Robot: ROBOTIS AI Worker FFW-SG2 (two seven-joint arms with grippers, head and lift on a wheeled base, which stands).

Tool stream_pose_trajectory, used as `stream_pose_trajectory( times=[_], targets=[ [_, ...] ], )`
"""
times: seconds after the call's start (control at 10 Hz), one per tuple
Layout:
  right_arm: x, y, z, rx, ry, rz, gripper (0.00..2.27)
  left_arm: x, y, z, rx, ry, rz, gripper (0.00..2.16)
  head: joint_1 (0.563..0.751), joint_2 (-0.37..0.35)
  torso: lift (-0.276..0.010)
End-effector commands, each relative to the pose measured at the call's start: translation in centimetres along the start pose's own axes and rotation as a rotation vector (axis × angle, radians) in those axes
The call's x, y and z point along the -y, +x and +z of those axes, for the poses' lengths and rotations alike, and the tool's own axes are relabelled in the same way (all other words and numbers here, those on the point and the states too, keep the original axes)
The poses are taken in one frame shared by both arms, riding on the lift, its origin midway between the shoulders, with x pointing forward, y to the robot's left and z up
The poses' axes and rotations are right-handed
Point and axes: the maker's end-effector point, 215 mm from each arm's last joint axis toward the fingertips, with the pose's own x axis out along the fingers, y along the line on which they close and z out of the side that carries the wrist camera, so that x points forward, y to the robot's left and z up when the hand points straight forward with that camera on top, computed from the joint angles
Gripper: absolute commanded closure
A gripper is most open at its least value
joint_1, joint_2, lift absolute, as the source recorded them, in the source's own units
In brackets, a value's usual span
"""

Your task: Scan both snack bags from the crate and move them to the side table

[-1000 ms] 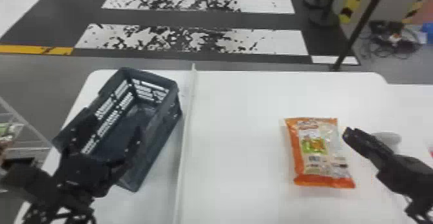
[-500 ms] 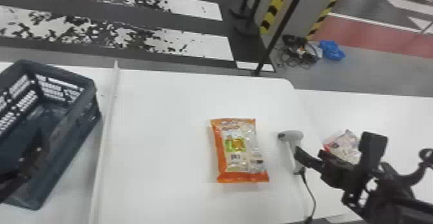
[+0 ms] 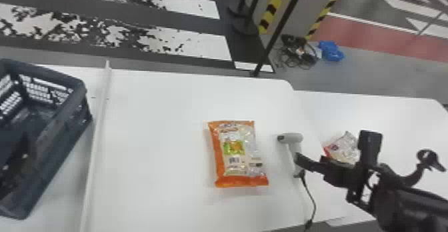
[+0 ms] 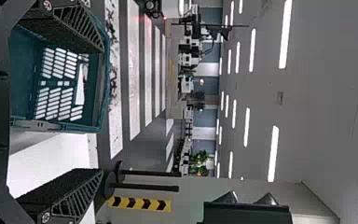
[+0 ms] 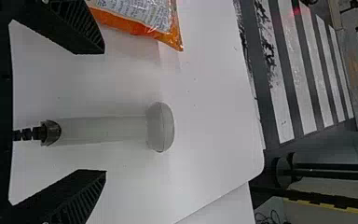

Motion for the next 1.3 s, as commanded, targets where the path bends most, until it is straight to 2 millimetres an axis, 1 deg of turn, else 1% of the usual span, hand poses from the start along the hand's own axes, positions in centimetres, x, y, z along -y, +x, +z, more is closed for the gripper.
stream_pose_trajectory(
  times=[0.0, 0.3, 0.6, 0.7, 0.9, 1.0, 1.1, 1.2],
  targets=[
    [0.3, 0.8, 0.1, -0.023, -0.006, 0.017, 0.00, 0.0, 0.0, 0.1, 0.001, 0.000, -0.001, 0.09, 0.695, -0.350, -0.075],
    [0.4, 2.8, 0.3, -0.076, -0.050, 0.042, 0.00, 0.0, 0.0, -0.2, -0.003, 0.001, -0.001, 0.09, 0.695, -0.350, -0.075],
    [0.0, 4.6, -0.6, -0.135, -0.098, 0.048, 0.00, -0.2, 0.1, -0.7, -0.010, -0.001, 0.004, 0.09, 0.695, -0.349, -0.075],
    [-0.2, 5.4, -1.2, -0.160, -0.118, 0.050, 0.00, -0.3, 0.0, -0.7, -0.012, -0.001, 0.003, 0.09, 0.695, -0.347, -0.075],
    [0.1, 6.6, -1.3, -0.180, -0.147, 0.044, 0.03, -0.2, 0.0, -0.7, -0.012, 0.001, 0.001, 0.09, 0.695, -0.337, -0.075],
    [0.4, 7.0, -1.3, -0.189, -0.144, 0.039, 0.27, -0.2, -0.1, -0.8, -0.014, 0.001, 0.001, 0.09, 0.695, -0.336, -0.075],
    [0.5, 7.1, -1.3, -0.191, -0.152, 0.037, 0.68, -0.2, -0.1, -0.8, -0.016, 0.001, 0.000, 0.09, 0.695, -0.336, -0.075],
    [0.6, 7.1, -1.5, -0.197, -0.151, 0.031, 1.72, -0.2, -0.2, -0.8, -0.016, 0.001, 0.001, 0.09, 0.695, -0.338, -0.075]
  ],
)
